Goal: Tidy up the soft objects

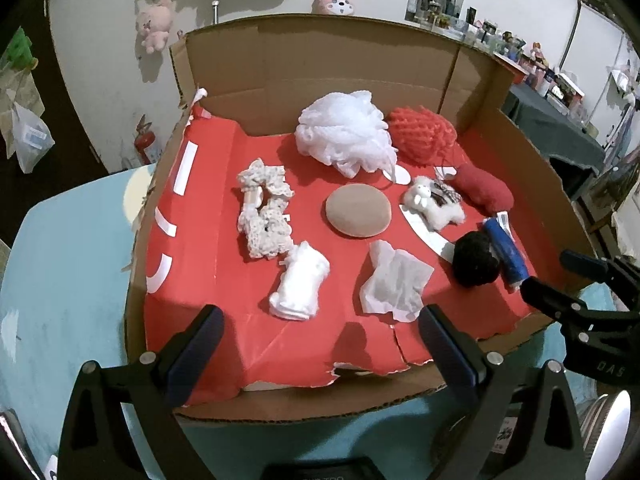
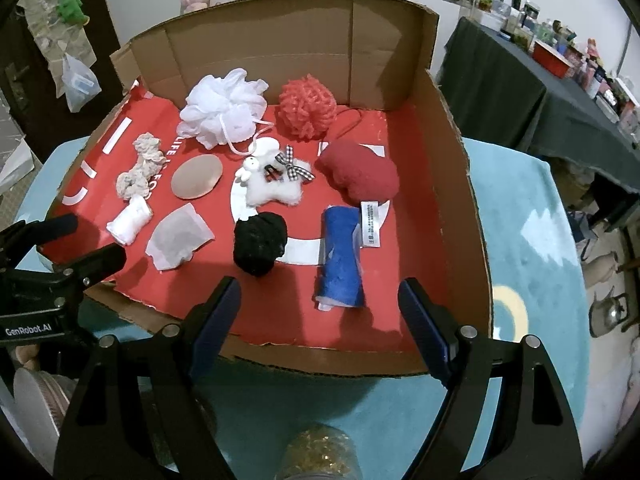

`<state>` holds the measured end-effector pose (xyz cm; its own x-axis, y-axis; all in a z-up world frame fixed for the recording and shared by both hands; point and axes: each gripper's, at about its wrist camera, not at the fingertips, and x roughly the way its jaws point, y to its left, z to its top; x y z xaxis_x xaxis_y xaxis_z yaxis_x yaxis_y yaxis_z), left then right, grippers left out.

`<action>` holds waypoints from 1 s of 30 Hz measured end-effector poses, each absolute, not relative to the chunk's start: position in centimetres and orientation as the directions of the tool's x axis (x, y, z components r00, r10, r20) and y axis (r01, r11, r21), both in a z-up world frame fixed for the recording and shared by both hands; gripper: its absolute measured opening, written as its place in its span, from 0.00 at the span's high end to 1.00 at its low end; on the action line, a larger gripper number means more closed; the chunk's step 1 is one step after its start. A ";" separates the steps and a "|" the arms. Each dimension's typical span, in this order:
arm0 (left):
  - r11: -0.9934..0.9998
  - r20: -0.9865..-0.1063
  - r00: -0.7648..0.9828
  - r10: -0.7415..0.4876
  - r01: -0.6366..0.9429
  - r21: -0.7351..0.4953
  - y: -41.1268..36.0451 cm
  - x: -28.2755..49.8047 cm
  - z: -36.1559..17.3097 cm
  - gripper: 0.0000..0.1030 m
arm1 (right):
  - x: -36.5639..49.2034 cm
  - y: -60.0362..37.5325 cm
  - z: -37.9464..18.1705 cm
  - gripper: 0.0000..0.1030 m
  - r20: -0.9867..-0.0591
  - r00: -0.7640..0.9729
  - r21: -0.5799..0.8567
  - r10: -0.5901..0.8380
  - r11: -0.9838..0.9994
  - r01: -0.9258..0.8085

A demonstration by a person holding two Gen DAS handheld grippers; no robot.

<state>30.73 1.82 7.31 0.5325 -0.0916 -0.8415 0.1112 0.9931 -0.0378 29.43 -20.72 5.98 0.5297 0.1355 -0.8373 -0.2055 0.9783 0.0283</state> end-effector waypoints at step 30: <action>0.994 -0.829 0.555 -0.073 0.106 -0.017 1.8 30.3 7.4 0.03 | 29.3 -20.9 5.9 0.22 -0.837 0.528 0.037 0.142 0.978 -0.205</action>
<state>30.27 1.75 7.39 0.5552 -0.0732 -0.8285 0.1055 0.9943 -0.0172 29.34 -20.89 5.91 0.5277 0.1424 -0.8374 -0.2055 0.9780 0.0368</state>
